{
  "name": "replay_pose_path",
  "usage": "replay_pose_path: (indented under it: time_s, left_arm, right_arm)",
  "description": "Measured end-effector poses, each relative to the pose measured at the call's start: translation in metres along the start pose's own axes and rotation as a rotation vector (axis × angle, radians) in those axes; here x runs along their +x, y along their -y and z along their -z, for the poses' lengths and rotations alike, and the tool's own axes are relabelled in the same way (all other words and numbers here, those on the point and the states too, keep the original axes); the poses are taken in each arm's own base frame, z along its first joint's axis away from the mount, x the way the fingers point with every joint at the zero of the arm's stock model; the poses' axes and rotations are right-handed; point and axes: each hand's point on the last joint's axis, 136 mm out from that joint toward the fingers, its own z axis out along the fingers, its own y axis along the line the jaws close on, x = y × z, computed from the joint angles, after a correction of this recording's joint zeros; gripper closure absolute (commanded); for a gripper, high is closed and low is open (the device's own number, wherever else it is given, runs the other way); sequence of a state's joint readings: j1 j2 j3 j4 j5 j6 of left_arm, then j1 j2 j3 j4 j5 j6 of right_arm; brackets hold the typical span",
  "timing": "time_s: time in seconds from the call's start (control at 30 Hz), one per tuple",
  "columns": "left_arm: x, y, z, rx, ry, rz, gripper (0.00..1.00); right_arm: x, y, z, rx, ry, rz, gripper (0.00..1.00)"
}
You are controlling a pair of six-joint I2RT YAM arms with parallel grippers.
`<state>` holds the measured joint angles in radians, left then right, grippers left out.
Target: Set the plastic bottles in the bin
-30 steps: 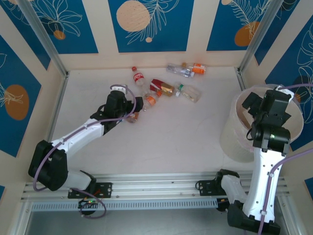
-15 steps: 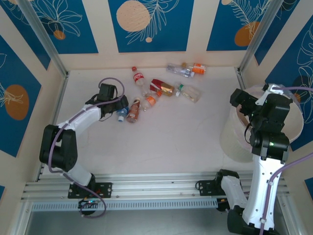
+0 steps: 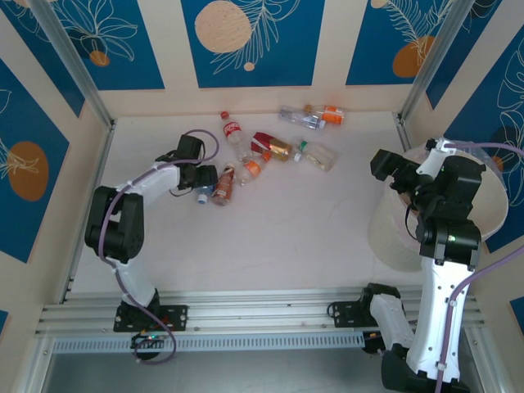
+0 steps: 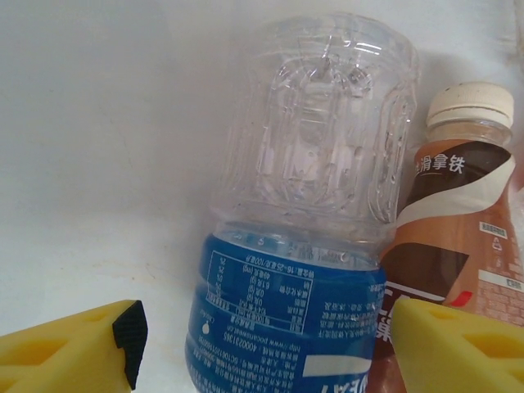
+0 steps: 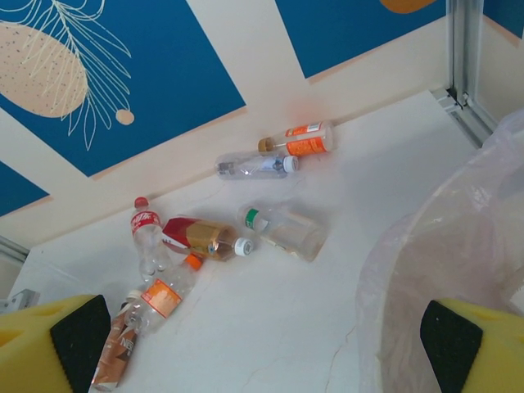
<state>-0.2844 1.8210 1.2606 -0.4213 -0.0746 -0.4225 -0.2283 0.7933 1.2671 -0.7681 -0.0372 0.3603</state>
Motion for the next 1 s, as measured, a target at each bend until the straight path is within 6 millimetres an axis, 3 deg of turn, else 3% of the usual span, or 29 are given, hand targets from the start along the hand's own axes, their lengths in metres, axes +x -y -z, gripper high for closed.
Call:
replay_pose_path:
  time_s: [0.53, 0.77, 1.0]
  left_arm:
    - [0.023, 0.000, -0.033, -0.002, -0.114, -0.032, 0.23]
    - [0.025, -0.001, -0.035, -0.005, -0.123, -0.036, 0.23]
    - [0.024, -0.001, -0.037, 0.000, -0.112, -0.043, 0.33]
  right_arm:
    - [0.008, -0.003, -0.007, -0.032, -0.036, -0.011, 0.01]
    - [0.013, -0.004, -0.009, -0.041, -0.049, -0.016, 0.01]
    - [0.016, -0.007, -0.011, -0.056, -0.062, -0.019, 0.01]
